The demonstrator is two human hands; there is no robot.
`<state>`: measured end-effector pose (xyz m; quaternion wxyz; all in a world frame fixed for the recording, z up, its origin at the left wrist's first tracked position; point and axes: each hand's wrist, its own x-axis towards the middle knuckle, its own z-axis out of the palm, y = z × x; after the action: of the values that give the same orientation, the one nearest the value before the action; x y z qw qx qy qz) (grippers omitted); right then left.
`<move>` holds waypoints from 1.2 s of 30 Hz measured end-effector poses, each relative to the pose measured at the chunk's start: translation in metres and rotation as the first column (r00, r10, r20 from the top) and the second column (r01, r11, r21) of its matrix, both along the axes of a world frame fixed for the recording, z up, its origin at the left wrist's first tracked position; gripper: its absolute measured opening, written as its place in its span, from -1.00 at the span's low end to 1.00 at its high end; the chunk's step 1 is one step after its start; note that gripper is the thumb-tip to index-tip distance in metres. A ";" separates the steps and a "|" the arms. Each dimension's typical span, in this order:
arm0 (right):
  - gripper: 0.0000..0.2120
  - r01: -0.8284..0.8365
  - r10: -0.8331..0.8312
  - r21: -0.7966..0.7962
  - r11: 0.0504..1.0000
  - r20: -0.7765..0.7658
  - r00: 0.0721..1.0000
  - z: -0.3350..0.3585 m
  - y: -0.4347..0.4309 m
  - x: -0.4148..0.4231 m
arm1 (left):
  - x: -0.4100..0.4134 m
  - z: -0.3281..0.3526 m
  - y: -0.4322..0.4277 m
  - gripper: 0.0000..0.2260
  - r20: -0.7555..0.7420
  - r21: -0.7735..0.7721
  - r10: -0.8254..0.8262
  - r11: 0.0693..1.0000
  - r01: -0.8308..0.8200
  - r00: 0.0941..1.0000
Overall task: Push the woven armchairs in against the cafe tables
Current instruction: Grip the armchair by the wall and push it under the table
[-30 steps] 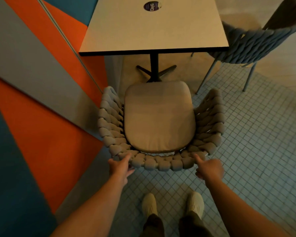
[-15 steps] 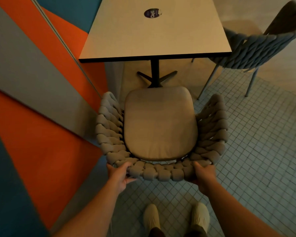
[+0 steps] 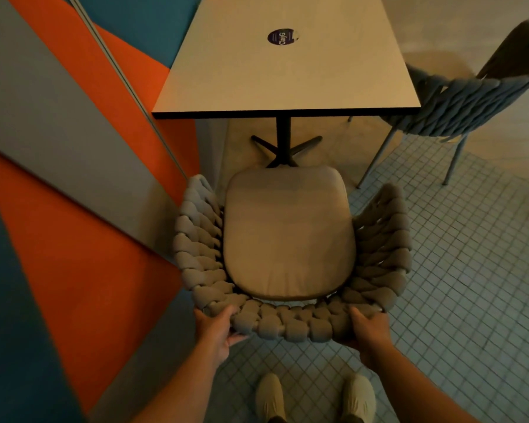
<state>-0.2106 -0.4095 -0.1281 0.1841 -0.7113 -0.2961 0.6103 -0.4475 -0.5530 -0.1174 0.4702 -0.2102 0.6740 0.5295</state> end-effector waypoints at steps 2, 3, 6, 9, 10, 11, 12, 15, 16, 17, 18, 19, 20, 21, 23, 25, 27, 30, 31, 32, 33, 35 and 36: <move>-0.71 -0.005 0.005 0.008 1.000 -0.009 1.000 0.000 -0.003 0.005 | 0.006 -0.001 -0.004 -0.17 0.012 -0.005 0.007 1.000 -0.007 1.000; -0.70 -0.008 0.009 0.010 1.000 -0.015 1.000 0.000 -0.004 0.008 | 0.008 -0.001 -0.007 -0.18 0.012 -0.001 0.010 1.000 -0.010 1.000; -0.70 -0.004 0.005 0.001 1.000 -0.049 0.999 -0.001 -0.005 0.013 | 0.008 0.000 -0.009 -0.21 0.004 0.011 -0.001 1.000 0.001 1.000; -0.73 0.022 -0.027 -0.046 0.999 -0.101 0.995 0.000 -0.002 0.016 | 0.006 0.000 -0.011 -0.22 0.010 0.014 -0.013 1.000 0.013 1.000; -0.72 0.036 -0.042 -0.064 0.997 -0.105 0.994 -0.001 0.000 0.015 | 0.005 -0.001 -0.011 -0.22 0.008 0.018 -0.014 1.000 0.014 1.000; -0.69 0.050 -0.057 -0.080 0.996 -0.097 0.994 -0.002 0.002 0.015 | 0.004 -0.001 -0.011 -0.23 0.004 0.024 -0.018 1.000 0.018 1.000; -0.67 0.056 -0.063 -0.092 0.994 -0.081 0.995 -0.003 0.004 0.015 | 0.003 -0.002 -0.010 -0.23 0.001 0.027 -0.024 0.999 0.024 1.000; -0.68 0.040 -0.046 -0.109 0.993 -0.058 0.997 -0.005 0.008 0.011 | -0.003 -0.003 -0.007 -0.20 0.006 0.021 -0.038 0.999 0.038 0.999; -0.69 0.032 -0.039 -0.108 0.994 -0.064 0.997 -0.006 0.009 0.009 | -0.005 -0.003 -0.006 -0.20 0.000 0.021 -0.045 0.999 0.045 0.999; -0.70 0.027 -0.034 -0.106 0.994 -0.070 0.997 -0.006 0.010 0.007 | -0.007 -0.004 -0.005 -0.21 -0.009 0.018 -0.052 0.998 0.052 0.999; -0.69 0.022 -0.030 -0.104 0.994 -0.076 0.997 -0.007 0.011 0.005 | -0.009 -0.005 -0.005 -0.21 -0.020 0.012 -0.056 0.998 0.056 0.998; -0.69 0.019 -0.027 -0.105 0.994 -0.078 0.997 -0.008 0.011 0.004 | -0.011 -0.006 -0.005 -0.21 -0.028 0.008 -0.056 0.998 0.057 0.998; -0.68 0.017 -0.025 -0.106 0.994 -0.074 0.997 -0.009 0.011 0.004 | -0.013 -0.007 -0.006 -0.21 -0.033 0.009 -0.055 0.998 0.055 0.998; -0.67 0.016 -0.023 -0.107 0.994 -0.065 0.998 -0.011 0.011 0.004 | -0.013 -0.009 -0.007 -0.22 -0.035 0.013 -0.055 0.998 0.055 0.998; -0.66 0.016 -0.021 -0.108 0.994 -0.052 0.998 -0.014 0.010 0.005 | -0.013 -0.010 -0.009 -0.24 -0.031 0.026 -0.057 0.998 0.058 0.998; -0.65 0.016 -0.021 -0.109 0.994 -0.050 0.999 -0.015 0.009 0.008 | -0.010 -0.011 -0.011 -0.27 -0.021 0.047 -0.054 0.997 0.055 0.998; -0.65 0.020 -0.026 -0.115 0.993 -0.054 0.998 -0.016 0.008 0.009 | -0.008 -0.010 -0.012 -0.26 -0.007 0.062 -0.045 0.997 0.046 0.999; -0.65 0.029 -0.034 -0.118 0.993 -0.045 0.998 -0.016 0.007 0.010 | -0.005 -0.006 -0.012 -0.24 -0.015 0.063 -0.042 0.997 0.043 0.999; -0.65 0.031 -0.036 -0.118 0.993 -0.041 0.999 -0.016 0.007 0.009 | -0.005 -0.006 -0.011 -0.21 -0.020 0.054 -0.039 0.998 0.040 0.999; -0.65 0.030 -0.035 -0.115 0.993 -0.037 0.999 -0.017 0.008 0.009 | -0.005 -0.005 -0.011 -0.16 -0.024 0.040 -0.034 0.999 0.035 0.999; -0.65 0.028 -0.032 -0.113 0.993 -0.034 0.999 -0.018 0.008 0.009 | -0.004 -0.005 -0.011 -0.13 -0.026 0.028 -0.032 0.999 0.033 0.999; -0.63 0.027 -0.030 -0.121 0.992 -0.023 0.999 -0.020 0.008 0.009 | -0.004 -0.004 -0.011 -0.12 -0.033 0.017 -0.038 0.999 0.039 0.999; -0.63 0.024 -0.026 -0.128 0.991 -0.016 1.000 -0.020 0.009 0.009 | -0.004 -0.005 -0.011 -0.13 -0.037 0.009 -0.037 0.999 0.037 0.999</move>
<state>-0.2018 -0.4008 -0.1485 0.1482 -0.7200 -0.2456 0.6318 -0.4519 -0.5640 -0.1219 0.4686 -0.1857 0.6837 0.5277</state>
